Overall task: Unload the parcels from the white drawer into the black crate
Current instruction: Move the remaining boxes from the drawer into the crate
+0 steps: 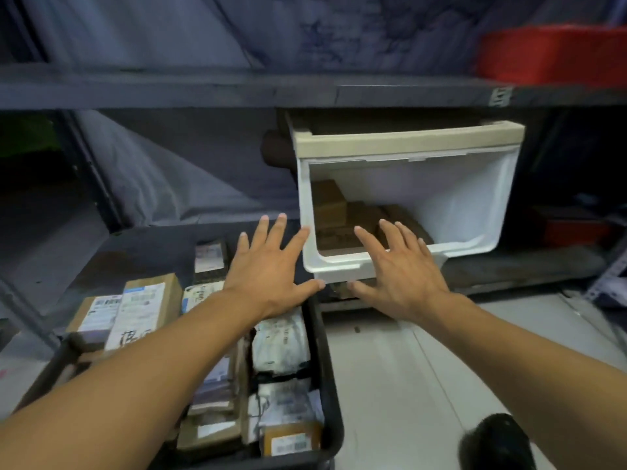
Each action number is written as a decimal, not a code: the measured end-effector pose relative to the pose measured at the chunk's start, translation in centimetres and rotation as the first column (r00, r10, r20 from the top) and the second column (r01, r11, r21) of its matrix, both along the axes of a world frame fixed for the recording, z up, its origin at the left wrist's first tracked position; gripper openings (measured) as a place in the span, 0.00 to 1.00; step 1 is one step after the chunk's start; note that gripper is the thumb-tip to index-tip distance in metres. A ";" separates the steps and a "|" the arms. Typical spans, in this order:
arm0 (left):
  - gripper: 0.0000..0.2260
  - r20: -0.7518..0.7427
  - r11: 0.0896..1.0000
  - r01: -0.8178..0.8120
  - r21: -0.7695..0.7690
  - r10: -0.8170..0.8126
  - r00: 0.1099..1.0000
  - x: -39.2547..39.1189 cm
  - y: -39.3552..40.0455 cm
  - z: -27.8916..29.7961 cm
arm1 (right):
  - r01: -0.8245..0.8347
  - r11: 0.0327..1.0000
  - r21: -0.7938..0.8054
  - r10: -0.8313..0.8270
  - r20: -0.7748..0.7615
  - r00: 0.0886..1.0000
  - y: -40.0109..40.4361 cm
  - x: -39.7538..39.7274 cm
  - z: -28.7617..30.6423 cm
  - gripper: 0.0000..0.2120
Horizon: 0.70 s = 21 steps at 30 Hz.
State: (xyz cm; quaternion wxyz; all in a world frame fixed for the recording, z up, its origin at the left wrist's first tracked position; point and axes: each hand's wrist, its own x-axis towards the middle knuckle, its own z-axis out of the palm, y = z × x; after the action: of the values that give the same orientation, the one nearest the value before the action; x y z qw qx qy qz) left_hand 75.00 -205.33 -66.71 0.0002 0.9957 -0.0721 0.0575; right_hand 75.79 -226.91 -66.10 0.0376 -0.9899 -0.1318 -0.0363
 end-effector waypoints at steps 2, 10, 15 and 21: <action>0.41 0.002 0.998 0.062 0.001 -0.062 0.998 1.2 -3.0 -0.3 | 0.043 0.999 -0.004 -0.043 -0.004 0.999 -2.7 0.7 -0.2 0.42; 0.34 -0.076 0.986 0.106 -0.129 -0.117 0.990 9.1 -10.8 -2.5 | 0.139 0.989 0.040 -0.135 -0.084 0.987 -9.0 8.4 -2.7 0.38; 0.32 -0.114 0.971 0.030 -0.239 -0.059 0.992 15.8 -14.1 -4.4 | 0.184 0.978 0.093 -0.172 -0.129 0.977 -11.0 15.2 -4.7 0.37; 0.27 -0.249 0.951 -0.081 -0.300 0.005 0.969 22.7 -17.5 -7.0 | 0.288 0.942 0.173 -0.242 -0.245 0.939 -13.5 22.8 -6.5 0.36</action>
State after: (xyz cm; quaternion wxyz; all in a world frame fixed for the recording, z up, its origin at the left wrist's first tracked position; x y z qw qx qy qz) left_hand 97.71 -222.84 -73.69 0.1629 0.9843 -0.0398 -0.0553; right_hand 98.56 -240.38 -72.56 0.1490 -0.9872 0.0128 0.0557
